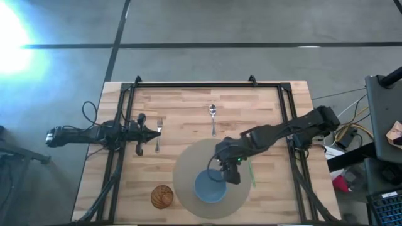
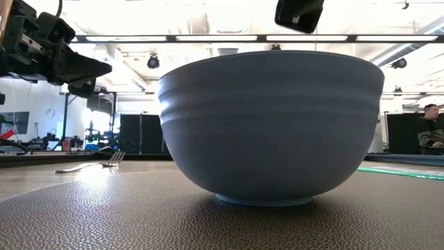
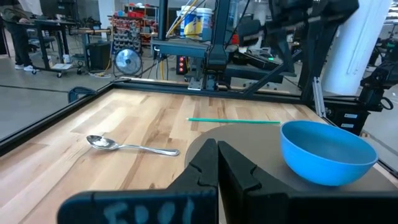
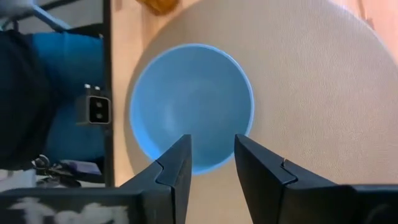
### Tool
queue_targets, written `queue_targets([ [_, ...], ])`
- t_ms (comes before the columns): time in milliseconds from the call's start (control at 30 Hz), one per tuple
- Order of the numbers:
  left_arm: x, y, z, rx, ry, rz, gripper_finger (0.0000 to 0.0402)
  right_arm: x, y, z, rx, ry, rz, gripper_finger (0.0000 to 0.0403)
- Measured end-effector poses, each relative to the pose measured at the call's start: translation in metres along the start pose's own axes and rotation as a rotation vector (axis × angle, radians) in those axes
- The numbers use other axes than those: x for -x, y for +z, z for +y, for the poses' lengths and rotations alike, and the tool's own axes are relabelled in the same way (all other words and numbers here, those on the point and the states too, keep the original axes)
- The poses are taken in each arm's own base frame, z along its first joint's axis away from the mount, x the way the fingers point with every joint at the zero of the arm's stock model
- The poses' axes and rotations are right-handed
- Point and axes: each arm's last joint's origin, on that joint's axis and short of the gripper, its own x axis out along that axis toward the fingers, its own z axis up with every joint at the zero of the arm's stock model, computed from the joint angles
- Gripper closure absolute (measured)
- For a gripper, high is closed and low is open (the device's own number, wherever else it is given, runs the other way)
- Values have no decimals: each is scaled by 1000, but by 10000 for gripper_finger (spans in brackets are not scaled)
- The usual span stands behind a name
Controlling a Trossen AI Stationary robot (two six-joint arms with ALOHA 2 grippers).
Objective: Pick & Place Utensil
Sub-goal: Adjust the blue bowl on the gray table mat
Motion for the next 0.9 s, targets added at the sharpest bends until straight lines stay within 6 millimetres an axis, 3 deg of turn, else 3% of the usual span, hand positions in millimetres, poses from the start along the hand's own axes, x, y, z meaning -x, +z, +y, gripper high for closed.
queue_targets([
  [900,0,0,0,2,1,2,401,-66,-6,-14,14,-114,157,291],
])
